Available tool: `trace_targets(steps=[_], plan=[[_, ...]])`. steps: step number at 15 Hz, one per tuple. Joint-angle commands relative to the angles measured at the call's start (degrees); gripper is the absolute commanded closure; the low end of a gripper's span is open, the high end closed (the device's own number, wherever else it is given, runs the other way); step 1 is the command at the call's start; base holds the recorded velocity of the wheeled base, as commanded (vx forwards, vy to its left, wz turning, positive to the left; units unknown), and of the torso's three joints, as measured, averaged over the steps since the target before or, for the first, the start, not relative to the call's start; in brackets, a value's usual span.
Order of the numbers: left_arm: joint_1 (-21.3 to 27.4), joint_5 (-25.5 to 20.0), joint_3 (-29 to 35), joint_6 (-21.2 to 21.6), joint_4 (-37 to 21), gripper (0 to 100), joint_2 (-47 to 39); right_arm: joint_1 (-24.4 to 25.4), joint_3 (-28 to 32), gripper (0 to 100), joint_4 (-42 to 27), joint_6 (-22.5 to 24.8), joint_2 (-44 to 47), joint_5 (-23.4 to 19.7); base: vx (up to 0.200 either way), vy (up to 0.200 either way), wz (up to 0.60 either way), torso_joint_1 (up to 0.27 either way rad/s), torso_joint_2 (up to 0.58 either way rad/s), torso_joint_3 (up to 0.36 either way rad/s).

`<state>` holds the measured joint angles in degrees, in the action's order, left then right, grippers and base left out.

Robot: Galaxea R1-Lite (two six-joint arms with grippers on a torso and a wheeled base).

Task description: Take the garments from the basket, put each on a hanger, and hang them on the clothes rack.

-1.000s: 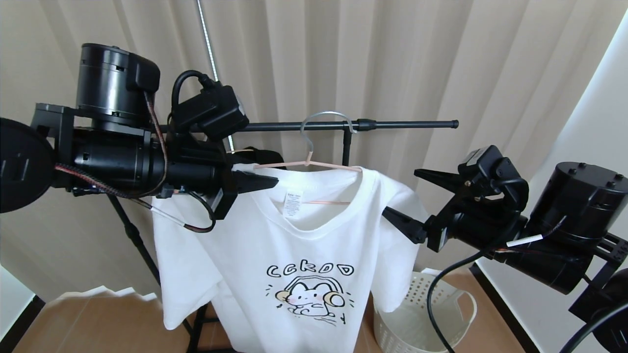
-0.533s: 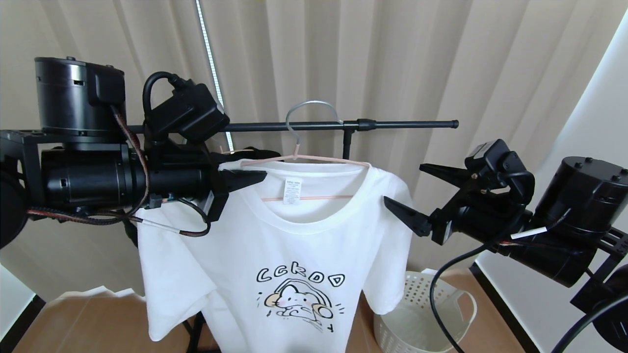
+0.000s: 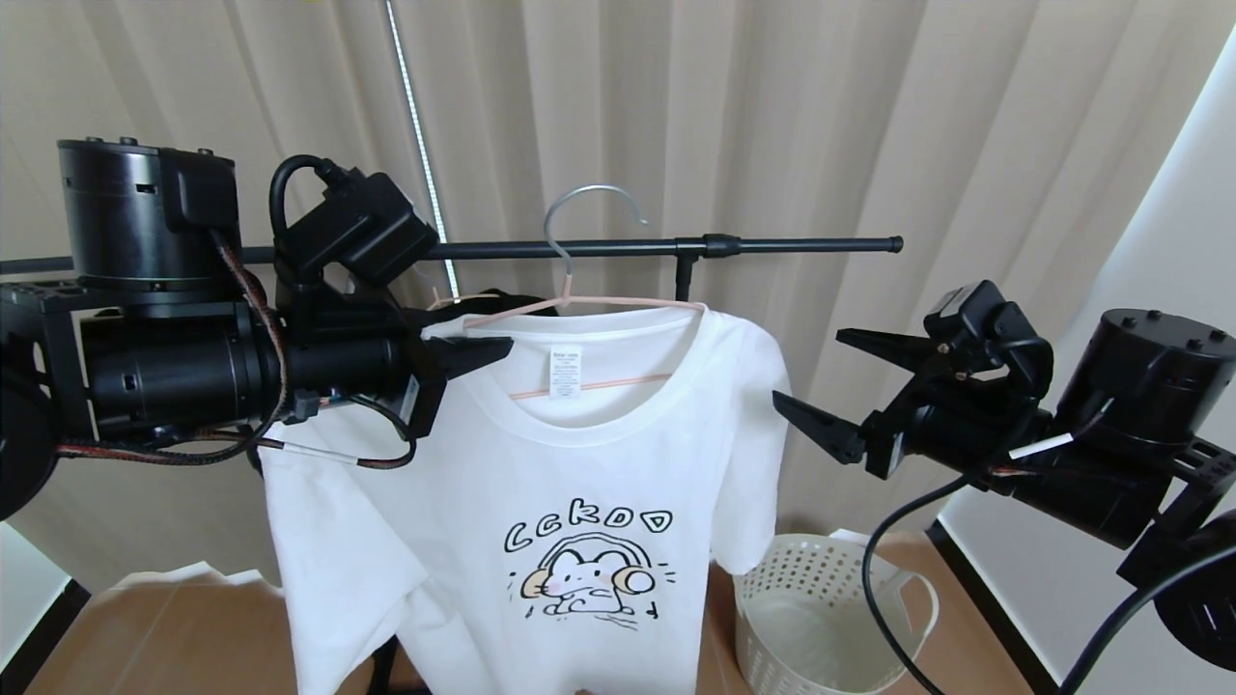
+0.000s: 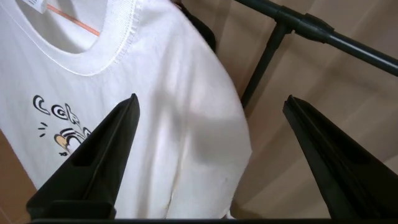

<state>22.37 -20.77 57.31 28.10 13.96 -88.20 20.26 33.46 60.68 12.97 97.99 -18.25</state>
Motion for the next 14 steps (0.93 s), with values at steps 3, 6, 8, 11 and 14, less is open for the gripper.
trace_targets(steps=[3,6,8,11,14], plan=[[-0.1,-0.1,0.0,-0.1,0.0,100,0.7,-3.1,1.5,0,0.0,2.9,4.9,0.0,0.000,0.000,0.00,0.000,0.00,0.000],[-0.1,0.0,0.0,-0.1,0.0,100,0.7,-4.4,1.5,0,0.0,7.5,8.1,-0.3,0.000,0.000,0.00,0.000,0.00,0.000],[-0.1,0.0,0.0,-0.1,0.0,100,0.7,-4.4,1.7,0,0.0,7.8,9.4,-0.2,0.000,0.000,0.00,0.000,0.00,0.000],[0.0,-0.1,-0.1,-0.1,0.0,100,0.8,-4.1,4.2,0,0.0,7.6,13.2,0.1,0.000,0.000,0.00,0.000,0.00,0.000],[0.0,-0.1,0.0,-0.2,0.0,100,0.7,-3.7,5.3,0,0.0,7.4,16.1,0.1,0.000,0.000,0.00,0.000,0.00,0.000]])
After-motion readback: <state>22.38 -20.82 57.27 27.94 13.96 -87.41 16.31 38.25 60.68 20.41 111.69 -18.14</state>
